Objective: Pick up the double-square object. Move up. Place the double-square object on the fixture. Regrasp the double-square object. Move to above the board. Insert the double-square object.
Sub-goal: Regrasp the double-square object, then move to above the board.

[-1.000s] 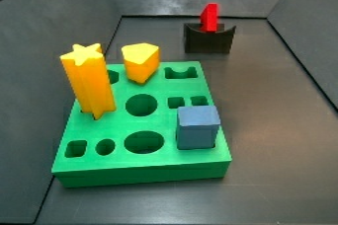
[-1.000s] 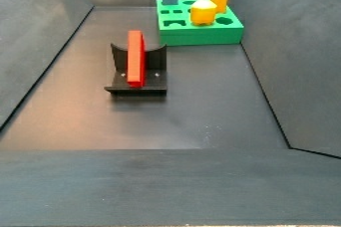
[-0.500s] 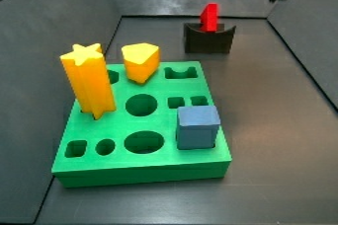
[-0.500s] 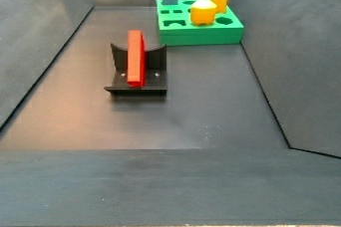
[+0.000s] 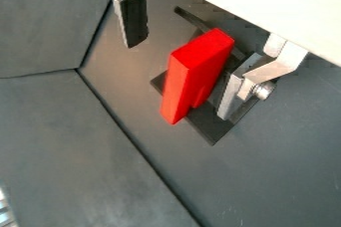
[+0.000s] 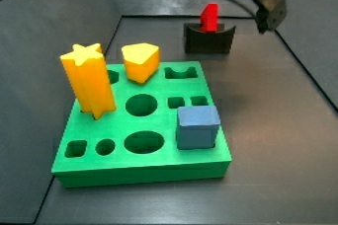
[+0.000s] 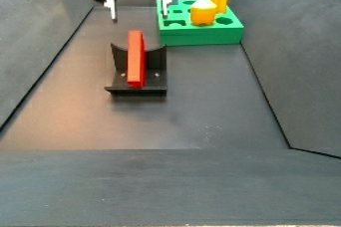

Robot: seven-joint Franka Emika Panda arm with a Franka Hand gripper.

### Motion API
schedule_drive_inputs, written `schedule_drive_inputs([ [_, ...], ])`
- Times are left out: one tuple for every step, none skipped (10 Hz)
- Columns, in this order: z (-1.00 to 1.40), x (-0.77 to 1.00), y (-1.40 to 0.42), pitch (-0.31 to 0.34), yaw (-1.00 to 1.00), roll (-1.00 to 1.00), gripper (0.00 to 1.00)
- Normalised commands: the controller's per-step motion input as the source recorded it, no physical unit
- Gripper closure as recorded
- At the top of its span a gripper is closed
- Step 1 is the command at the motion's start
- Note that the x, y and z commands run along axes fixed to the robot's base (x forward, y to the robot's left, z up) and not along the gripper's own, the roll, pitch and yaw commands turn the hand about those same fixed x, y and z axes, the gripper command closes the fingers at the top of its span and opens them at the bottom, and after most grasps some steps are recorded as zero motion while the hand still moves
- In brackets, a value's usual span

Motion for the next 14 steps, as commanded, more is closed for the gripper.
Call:
schedule_drive_inputs([
  [-1.00, 0.12, 0.03, -0.063, 0.04, 0.08, 0.00],
  [-1.00, 0.13, 0.01, -0.050, 0.02, 0.07, 0.00],
  [-1.00, 0.13, 0.01, -0.044, 0.01, 0.07, 0.00],
  [-0.90, 0.12, 0.00, -0.027, 0.01, 0.07, 0.00],
  [-0.76, 0.11, 0.00, -0.016, 0.01, 0.06, 0.00],
  [-0.66, 0.10, 0.00, -0.009, 0.01, 0.06, 0.00],
  [-0.48, 0.09, -0.01, 0.001, 0.02, 0.06, 0.00],
  [-0.39, 0.09, -0.01, 0.002, 0.02, 0.06, 0.00],
  [-0.24, 0.06, -0.02, 0.019, 0.03, 0.06, 0.00],
  [-0.20, 0.02, -0.04, 0.012, 0.03, 0.06, 0.00],
  [-0.20, 0.03, -0.03, 0.012, 0.03, 0.06, 0.00],
  [-0.20, 0.03, -0.03, 0.012, 0.03, 0.06, 0.00],
  [-0.50, 0.00, 0.00, 0.000, 0.00, 0.00, 1.00],
  [1.00, -0.15, -0.16, 0.514, 0.20, -0.14, 1.00],
])
